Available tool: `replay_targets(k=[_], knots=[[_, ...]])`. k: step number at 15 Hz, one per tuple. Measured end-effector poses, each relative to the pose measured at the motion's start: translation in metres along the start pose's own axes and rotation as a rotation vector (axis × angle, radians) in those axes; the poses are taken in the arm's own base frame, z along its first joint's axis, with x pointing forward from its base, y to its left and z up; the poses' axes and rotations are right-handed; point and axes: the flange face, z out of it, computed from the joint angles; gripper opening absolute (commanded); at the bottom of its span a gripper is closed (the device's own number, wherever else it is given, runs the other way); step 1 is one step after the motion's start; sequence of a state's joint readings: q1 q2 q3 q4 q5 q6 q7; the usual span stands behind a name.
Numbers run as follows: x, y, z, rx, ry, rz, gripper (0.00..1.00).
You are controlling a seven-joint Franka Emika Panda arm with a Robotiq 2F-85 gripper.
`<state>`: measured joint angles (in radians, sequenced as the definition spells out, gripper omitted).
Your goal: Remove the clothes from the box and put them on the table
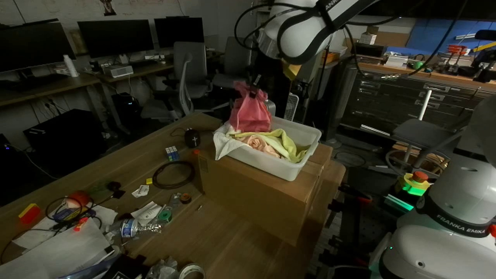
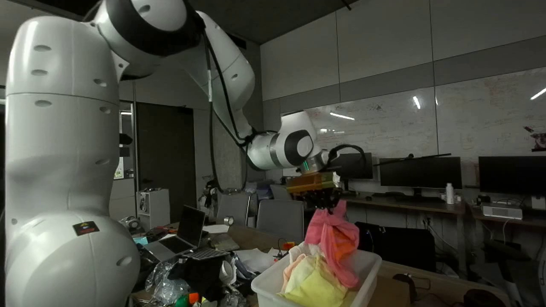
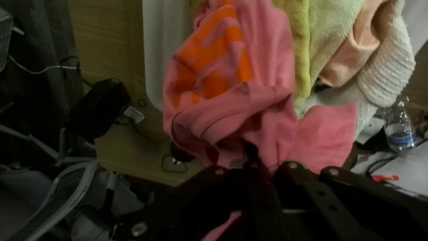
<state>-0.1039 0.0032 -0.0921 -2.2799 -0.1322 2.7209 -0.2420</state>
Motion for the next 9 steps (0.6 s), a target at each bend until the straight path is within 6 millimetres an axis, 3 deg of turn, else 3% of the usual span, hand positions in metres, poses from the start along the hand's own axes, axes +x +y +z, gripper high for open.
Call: replay_targets(k=[5, 9], knots=[[-0.006, 0.002, -0.096, -0.033, 0.195, 0.098, 0.02], [-0.014, -0.003, -0.156, -0.038, 0.327, 0.153, 0.02]])
